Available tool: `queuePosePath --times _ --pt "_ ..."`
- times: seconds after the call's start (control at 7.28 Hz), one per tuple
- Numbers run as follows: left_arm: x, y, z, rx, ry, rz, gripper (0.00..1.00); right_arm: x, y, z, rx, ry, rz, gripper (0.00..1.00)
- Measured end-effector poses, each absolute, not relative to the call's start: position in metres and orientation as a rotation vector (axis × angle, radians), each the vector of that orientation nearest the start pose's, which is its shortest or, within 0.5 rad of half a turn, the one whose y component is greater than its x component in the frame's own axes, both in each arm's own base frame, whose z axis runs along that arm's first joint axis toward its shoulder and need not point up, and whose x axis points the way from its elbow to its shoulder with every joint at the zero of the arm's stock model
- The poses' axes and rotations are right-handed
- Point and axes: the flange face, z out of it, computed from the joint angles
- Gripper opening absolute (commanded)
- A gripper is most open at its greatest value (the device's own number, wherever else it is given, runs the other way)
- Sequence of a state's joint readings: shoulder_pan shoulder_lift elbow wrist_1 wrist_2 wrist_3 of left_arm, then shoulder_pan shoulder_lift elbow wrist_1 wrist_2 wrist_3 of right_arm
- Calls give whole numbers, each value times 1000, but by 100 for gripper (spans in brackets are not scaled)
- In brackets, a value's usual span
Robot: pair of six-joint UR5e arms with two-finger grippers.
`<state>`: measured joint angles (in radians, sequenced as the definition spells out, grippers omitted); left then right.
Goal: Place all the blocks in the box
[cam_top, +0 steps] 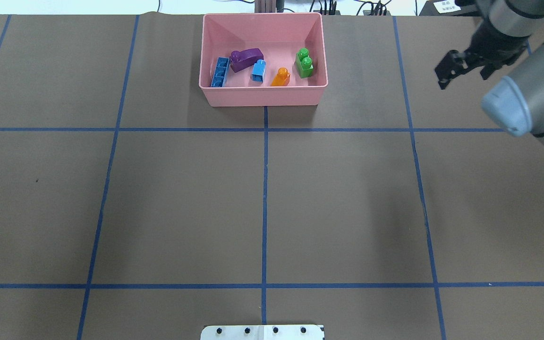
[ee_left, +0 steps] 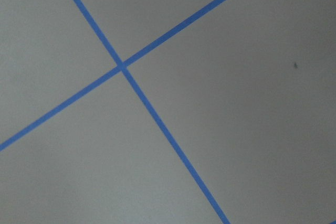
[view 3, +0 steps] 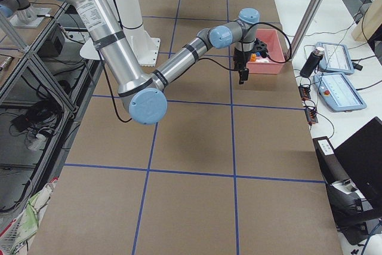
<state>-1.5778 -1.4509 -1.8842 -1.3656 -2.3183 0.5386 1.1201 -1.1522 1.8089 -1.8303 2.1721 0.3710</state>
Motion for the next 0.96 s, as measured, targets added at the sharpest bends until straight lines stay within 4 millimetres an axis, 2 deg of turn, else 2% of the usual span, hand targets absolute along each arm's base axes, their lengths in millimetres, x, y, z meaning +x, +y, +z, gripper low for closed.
queuePosePath --times 0.27,0.41,0.55,0.69,0.96 --pt "-90 -418 598 191 770 430 100 -105 -542 427 88 -735 -222 100" --pt "-92 -416 606 173 782 392 100 -63 -516 466 82 -739 -224 100" --pt "-93 -414 612 151 789 335 100 -30 -488 498 70 -735 -204 100" --pt "-93 -413 615 132 790 250 100 -7 -461 523 54 -731 -175 100" --pt "-93 -408 617 144 785 137 100 22 -411 566 54 -727 -127 100"
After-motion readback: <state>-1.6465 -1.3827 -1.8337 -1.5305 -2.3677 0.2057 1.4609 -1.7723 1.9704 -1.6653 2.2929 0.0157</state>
